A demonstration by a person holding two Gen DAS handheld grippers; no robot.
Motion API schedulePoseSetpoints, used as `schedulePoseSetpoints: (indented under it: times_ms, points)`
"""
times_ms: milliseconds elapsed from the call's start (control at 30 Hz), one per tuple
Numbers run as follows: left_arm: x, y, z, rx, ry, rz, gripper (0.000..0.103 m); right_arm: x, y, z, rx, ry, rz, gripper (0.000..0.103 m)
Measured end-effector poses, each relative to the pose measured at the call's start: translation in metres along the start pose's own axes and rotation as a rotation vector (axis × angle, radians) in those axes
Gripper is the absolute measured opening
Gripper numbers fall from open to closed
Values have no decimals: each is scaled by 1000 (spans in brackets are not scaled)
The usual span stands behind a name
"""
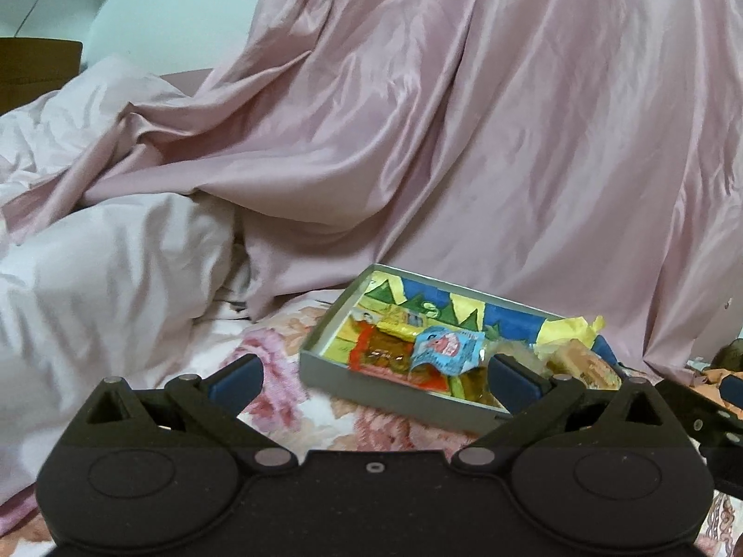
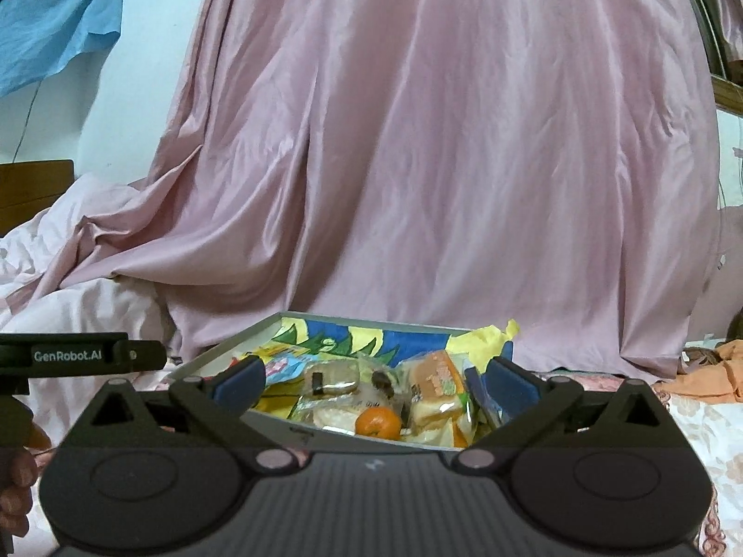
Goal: Organize snacks
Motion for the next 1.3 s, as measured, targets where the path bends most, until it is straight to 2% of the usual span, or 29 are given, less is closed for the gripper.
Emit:
schedulePoseSetpoints:
  times_ms: [667,1300]
  points:
    - [-21,-21,-73,35,52,37,102,-13,-23,-62,-2,1,22,103]
    - [-60,-34,-110,42,22,81,102,-47,-32,-97,-19,-54,55,103]
Point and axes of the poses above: each gripper's, at about its wrist camera, not at the fingertips, and z roughly the way its jaws point, y to its right, x to its top, the point moved 5 cm from there along z, roughly the way its jaws point, and after that the axes turned 1 degree about -z, right-handed, at the moved point
